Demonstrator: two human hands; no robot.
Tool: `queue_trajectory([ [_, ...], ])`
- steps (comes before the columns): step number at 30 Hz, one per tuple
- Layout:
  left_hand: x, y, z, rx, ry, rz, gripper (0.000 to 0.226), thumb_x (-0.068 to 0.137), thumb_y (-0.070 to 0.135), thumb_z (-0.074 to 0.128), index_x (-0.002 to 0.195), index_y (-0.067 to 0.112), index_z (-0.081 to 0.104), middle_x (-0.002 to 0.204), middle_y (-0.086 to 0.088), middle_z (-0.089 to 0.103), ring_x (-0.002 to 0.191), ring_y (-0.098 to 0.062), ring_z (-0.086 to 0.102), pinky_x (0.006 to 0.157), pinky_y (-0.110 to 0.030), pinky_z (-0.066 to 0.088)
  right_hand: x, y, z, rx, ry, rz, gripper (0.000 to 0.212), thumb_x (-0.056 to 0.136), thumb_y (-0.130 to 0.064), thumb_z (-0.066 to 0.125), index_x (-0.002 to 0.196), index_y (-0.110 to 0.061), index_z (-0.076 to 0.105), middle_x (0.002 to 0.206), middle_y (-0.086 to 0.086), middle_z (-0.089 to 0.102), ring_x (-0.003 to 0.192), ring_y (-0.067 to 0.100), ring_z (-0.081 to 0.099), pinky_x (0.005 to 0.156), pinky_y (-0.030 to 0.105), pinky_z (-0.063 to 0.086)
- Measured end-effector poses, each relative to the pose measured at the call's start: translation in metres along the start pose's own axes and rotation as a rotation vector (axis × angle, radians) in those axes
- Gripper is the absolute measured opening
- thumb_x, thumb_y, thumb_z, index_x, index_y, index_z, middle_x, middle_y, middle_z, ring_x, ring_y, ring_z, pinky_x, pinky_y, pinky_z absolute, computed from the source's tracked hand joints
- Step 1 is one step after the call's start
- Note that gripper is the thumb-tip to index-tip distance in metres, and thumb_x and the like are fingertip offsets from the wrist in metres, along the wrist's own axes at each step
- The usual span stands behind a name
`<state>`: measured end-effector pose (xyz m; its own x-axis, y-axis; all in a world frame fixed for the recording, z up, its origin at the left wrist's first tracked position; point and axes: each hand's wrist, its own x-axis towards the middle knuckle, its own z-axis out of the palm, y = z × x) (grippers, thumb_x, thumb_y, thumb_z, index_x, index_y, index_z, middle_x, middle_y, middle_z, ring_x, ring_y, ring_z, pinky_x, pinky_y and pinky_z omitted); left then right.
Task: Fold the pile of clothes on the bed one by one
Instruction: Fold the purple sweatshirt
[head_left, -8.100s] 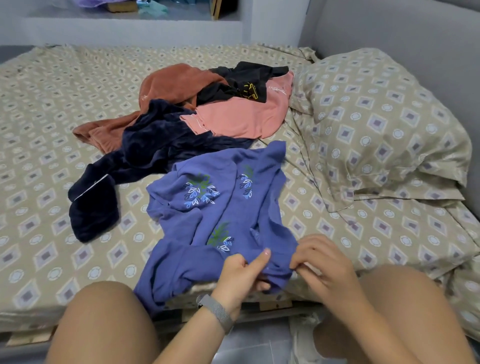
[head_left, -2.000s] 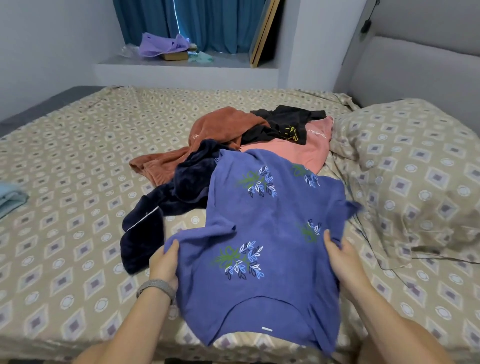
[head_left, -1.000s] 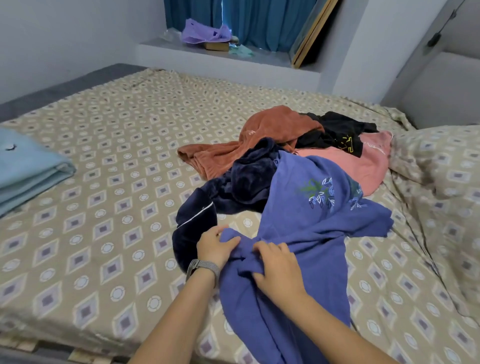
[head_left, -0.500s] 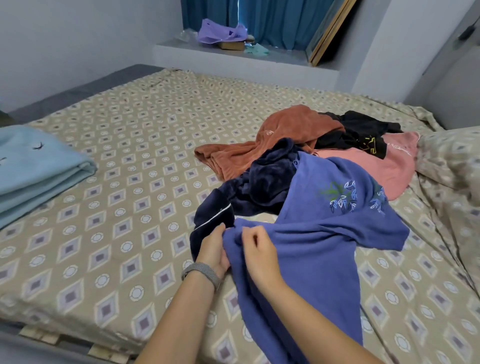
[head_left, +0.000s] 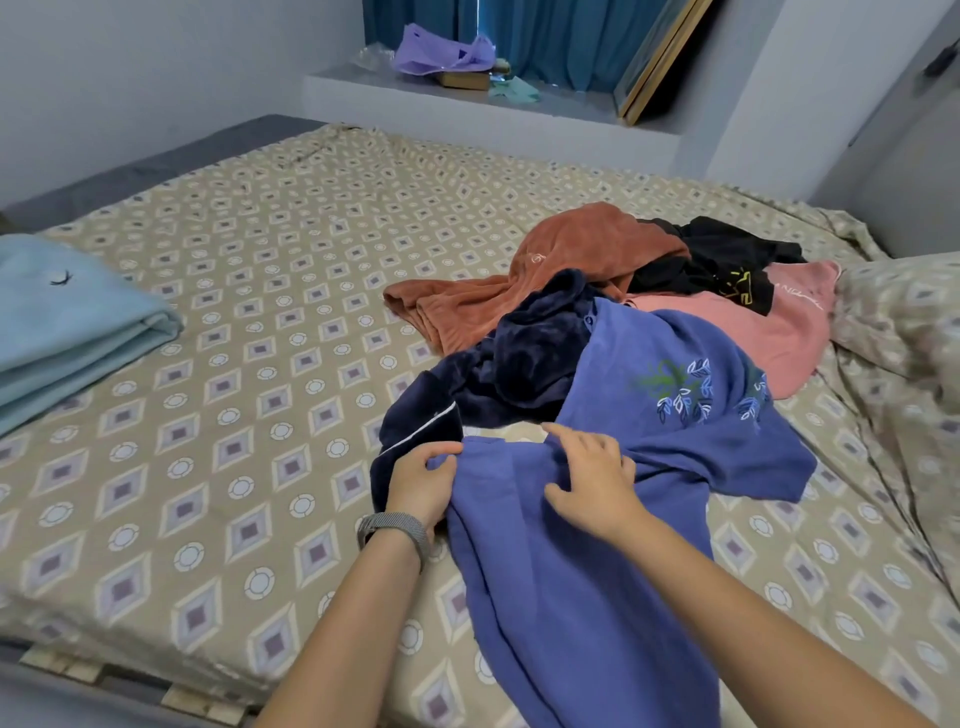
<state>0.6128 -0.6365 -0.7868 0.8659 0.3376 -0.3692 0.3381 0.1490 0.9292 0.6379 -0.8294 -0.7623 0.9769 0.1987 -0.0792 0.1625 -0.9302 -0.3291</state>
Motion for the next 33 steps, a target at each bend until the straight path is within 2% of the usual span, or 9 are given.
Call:
queue_trajectory([
  [2,0.003,0.002,-0.004,0.04,0.023,0.029,0.026,0.093,0.006,0.051,0.089,0.026,0.067,0.099,0.0,0.068,0.095,-0.018,0.063,0.094,-0.035,0.051,0.0,0.01,0.002,-0.123,-0.109,0.023,0.052,0.09,-0.047,0.053,0.136,-0.028,0.038,0.12,-0.005,0.057,0.127,0.022,0.038,0.104,0.045,0.022],
  [6,0.007,-0.002,-0.005,0.068,0.03,0.036,0.023,0.096,0.008,0.047,0.102,0.016,0.067,0.097,0.0,0.065,0.091,-0.016,0.06,0.089,-0.031,0.049,-0.012,0.024,0.003,-0.104,-0.022,0.017,0.044,0.092,-0.066,0.036,0.098,-0.024,0.046,0.07,-0.011,0.055,0.092,0.018,0.055,0.095,0.04,0.022],
  [12,0.002,0.002,-0.005,0.233,-0.02,0.094,0.028,0.098,0.008,0.043,0.086,0.024,0.064,0.093,0.007,0.063,0.094,-0.015,0.058,0.086,-0.028,0.047,-0.011,0.025,-0.005,-0.212,-0.251,0.045,0.057,0.094,-0.067,0.03,0.061,-0.021,0.035,0.06,-0.005,0.045,0.073,0.02,0.048,0.089,0.039,0.031],
  [17,-0.009,0.01,-0.003,0.367,-0.163,0.132,0.018,0.087,0.039,0.067,0.099,0.026,0.068,0.097,0.018,0.065,0.095,-0.002,0.06,0.085,-0.018,0.044,0.007,-0.002,-0.006,0.506,-0.253,0.143,0.05,0.092,-0.061,0.047,0.068,-0.021,0.031,0.064,-0.008,0.035,0.063,0.013,0.033,0.061,0.028,0.028],
  [21,-0.012,0.009,-0.007,0.631,-0.191,0.268,0.013,0.078,0.026,0.077,0.088,0.019,0.071,0.085,0.004,0.07,0.077,-0.007,0.06,0.063,-0.009,0.041,0.023,-0.018,0.005,0.816,-0.39,0.198,0.039,0.082,-0.052,0.07,0.092,-0.022,0.048,0.089,-0.005,0.057,0.084,0.01,0.056,0.077,0.025,0.046],
  [22,-0.011,0.01,-0.01,0.682,-0.178,0.274,0.009,0.079,0.022,0.075,0.076,0.016,0.069,0.077,-0.001,0.068,0.069,-0.011,0.055,0.056,-0.01,0.039,0.025,-0.019,0.006,0.84,-0.403,0.211,0.041,0.082,-0.044,0.074,0.105,-0.022,0.049,0.098,-0.002,0.06,0.093,0.013,0.061,0.081,0.025,0.049],
  [25,-0.005,0.013,-0.021,0.751,-0.154,0.226,0.038,0.086,0.015,0.067,0.054,0.015,0.047,0.056,-0.001,0.048,0.054,-0.013,0.04,0.048,-0.016,0.031,0.03,-0.015,0.005,0.899,-0.327,0.214,0.038,0.083,-0.018,0.076,0.116,-0.016,0.056,0.094,0.002,0.062,0.087,0.014,0.063,0.08,0.023,0.051],
  [29,0.002,0.02,-0.034,0.675,-0.183,0.133,0.03,0.085,0.008,0.065,0.059,0.007,0.05,0.055,-0.001,0.043,0.053,-0.012,0.039,0.05,-0.016,0.036,0.022,0.005,0.0,0.657,-0.335,0.032,0.006,0.084,-0.014,0.075,0.086,-0.017,0.07,0.07,-0.013,0.064,0.061,-0.006,0.055,0.064,0.009,0.041],
  [33,0.002,0.023,-0.038,0.72,-0.135,0.144,0.012,0.077,-0.003,0.062,0.068,-0.001,0.07,0.065,-0.005,0.054,0.061,-0.015,0.043,0.05,-0.013,0.037,0.015,0.011,0.008,0.395,-0.154,-0.179,0.022,0.081,-0.021,0.077,0.071,-0.036,0.064,0.059,-0.023,0.059,0.055,0.0,0.049,0.061,0.013,0.037],
])
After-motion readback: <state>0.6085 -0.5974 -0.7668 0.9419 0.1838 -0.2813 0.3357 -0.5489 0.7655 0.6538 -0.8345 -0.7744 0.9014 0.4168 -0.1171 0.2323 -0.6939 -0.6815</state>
